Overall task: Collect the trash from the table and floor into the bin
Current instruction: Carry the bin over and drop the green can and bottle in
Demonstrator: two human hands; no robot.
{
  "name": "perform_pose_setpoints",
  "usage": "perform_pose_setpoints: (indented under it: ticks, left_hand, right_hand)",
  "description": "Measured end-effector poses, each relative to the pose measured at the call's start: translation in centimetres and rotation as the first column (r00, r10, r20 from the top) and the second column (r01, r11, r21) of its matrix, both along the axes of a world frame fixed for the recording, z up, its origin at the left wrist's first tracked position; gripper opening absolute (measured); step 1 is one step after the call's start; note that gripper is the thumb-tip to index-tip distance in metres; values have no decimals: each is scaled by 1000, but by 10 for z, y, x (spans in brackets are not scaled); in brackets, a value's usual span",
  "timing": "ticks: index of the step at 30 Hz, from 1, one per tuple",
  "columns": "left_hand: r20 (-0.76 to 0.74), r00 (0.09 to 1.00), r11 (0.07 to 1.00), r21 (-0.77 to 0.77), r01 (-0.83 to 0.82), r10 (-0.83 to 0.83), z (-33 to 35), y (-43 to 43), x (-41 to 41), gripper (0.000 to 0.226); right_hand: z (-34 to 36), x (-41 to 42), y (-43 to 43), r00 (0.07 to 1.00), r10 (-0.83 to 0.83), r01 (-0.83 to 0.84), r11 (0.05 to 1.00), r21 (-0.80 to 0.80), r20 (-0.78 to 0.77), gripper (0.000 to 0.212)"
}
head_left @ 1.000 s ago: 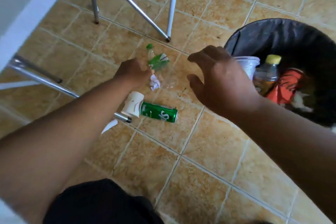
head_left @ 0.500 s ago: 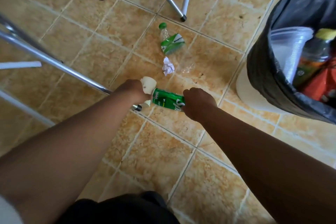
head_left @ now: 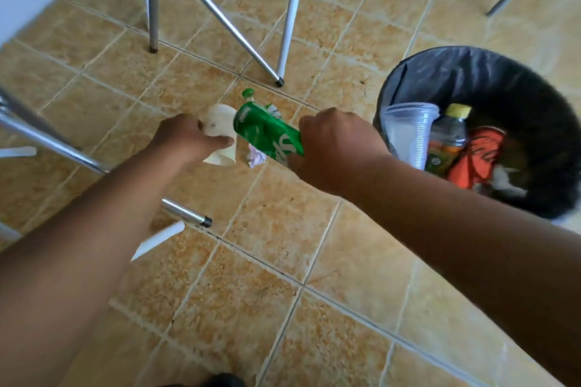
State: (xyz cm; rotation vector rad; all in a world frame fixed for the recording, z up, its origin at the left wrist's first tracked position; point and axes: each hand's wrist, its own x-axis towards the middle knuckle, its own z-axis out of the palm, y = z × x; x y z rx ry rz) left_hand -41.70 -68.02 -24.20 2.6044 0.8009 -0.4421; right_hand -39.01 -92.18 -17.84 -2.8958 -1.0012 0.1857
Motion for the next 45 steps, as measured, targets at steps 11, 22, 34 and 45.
perform_pose_setpoints:
  ticks: [11, 22, 34, 45]
  left_hand:
    - [418, 896, 910, -298, 289, -148, 108, -160, 31, 66]
    - [395, 865, 839, -315, 444, -309, 85, -251, 41, 53]
    - [544, 839, 962, -223, 157, -11, 53, -139, 46, 48]
    - [78, 992, 993, -73, -96, 102, -54, -24, 37, 63]
  right_hand:
    - [76, 40, -205, 909, -370, 331, 921, 208, 192, 57]
    - [36, 31, -262, 890, -429, 440, 897, -42, 157, 78]
    - [40, 19, -168, 963, -194, 143, 956, 256, 186, 53]
    - [-26, 33, 36, 998, -60, 61, 990, 125, -11, 42]
